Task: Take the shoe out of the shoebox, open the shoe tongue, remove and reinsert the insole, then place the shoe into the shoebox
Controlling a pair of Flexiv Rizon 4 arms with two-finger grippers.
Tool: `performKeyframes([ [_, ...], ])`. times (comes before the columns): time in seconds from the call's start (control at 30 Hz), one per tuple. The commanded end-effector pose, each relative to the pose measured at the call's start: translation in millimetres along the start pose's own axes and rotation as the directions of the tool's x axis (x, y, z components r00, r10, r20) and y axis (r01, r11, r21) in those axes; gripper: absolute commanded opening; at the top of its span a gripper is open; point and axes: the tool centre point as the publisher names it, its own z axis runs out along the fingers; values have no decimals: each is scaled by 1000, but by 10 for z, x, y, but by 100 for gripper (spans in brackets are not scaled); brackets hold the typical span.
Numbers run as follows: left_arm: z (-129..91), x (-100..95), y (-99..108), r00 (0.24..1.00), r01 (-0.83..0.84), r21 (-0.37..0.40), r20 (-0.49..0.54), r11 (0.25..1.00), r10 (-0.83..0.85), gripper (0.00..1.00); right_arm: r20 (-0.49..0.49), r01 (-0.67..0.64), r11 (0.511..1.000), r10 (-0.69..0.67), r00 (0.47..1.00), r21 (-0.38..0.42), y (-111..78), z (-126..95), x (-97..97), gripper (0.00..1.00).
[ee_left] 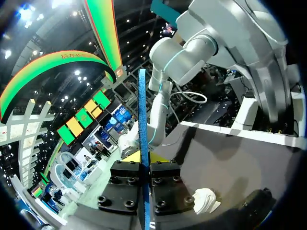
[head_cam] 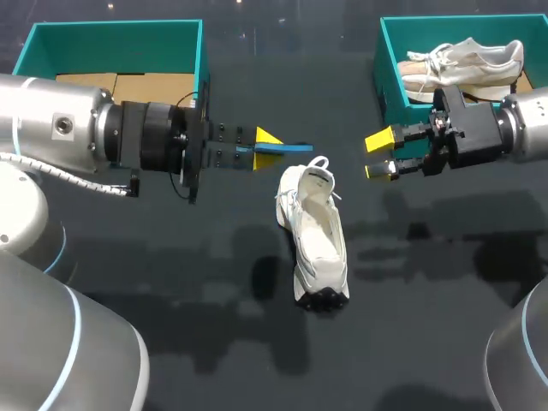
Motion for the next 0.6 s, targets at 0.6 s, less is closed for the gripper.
performKeyframes([
  [0.6,283,23,703,404,-914,-47,-38,402,914,0,-97,-68,996,73,993,52,164,-56,170,100],
])
